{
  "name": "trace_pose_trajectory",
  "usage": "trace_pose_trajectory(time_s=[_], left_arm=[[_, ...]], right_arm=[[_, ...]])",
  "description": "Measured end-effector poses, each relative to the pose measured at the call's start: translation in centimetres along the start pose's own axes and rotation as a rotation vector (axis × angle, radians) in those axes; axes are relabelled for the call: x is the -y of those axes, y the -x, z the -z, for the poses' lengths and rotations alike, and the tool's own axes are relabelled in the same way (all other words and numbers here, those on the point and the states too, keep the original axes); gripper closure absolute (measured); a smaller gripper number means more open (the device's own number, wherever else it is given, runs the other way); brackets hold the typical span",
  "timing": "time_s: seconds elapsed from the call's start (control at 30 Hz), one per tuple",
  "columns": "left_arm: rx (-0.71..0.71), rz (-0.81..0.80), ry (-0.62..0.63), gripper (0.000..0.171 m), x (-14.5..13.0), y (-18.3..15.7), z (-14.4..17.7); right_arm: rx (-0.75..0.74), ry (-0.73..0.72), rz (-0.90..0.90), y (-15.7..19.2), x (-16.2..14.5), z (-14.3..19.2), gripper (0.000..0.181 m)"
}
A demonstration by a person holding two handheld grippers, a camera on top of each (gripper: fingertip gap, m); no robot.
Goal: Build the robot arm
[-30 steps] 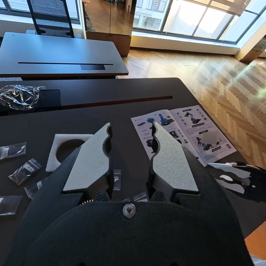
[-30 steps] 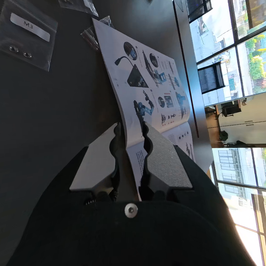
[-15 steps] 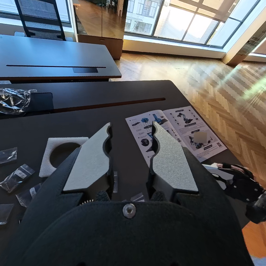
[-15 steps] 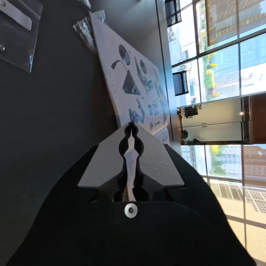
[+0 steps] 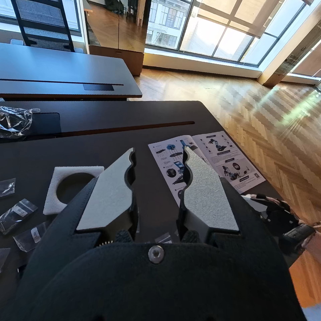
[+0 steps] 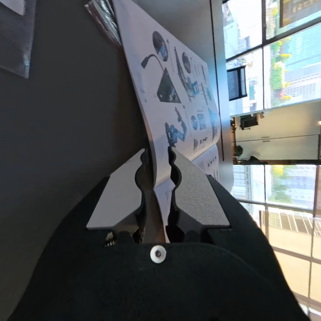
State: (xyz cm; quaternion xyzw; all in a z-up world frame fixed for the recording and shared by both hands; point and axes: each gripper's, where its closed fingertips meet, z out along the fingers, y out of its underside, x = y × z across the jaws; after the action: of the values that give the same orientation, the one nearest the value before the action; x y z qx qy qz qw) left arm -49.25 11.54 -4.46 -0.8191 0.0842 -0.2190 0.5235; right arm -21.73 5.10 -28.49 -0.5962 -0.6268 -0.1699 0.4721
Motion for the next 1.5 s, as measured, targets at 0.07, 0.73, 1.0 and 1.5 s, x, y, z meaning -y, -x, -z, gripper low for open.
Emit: trace_pose_trajectory(time_s=[0.07,0.73,1.0,1.5], left_arm=[[-0.005,-0.003,0.0,0.119,0.0,-0.2,0.0],[-0.009,0.028,-0.034,0.12,0.1,0.9,1.3],[-0.012,0.024,-0.031,0.12,0.1,0.7,1.2],[-0.019,0.035,-0.03,0.12,0.1,0.9,1.1]], right_arm=[[-0.037,0.008,-0.003,-0.5,0.0,-0.4,0.163],[-0.01,-0.023,0.039,-5.5,2.1,-4.7,0.181],[0.034,-0.003,-0.003,-4.7,1.6,-5.6,0.181],[0.087,-0.068,0.183,-2.7,0.7,-5.5,0.181]])
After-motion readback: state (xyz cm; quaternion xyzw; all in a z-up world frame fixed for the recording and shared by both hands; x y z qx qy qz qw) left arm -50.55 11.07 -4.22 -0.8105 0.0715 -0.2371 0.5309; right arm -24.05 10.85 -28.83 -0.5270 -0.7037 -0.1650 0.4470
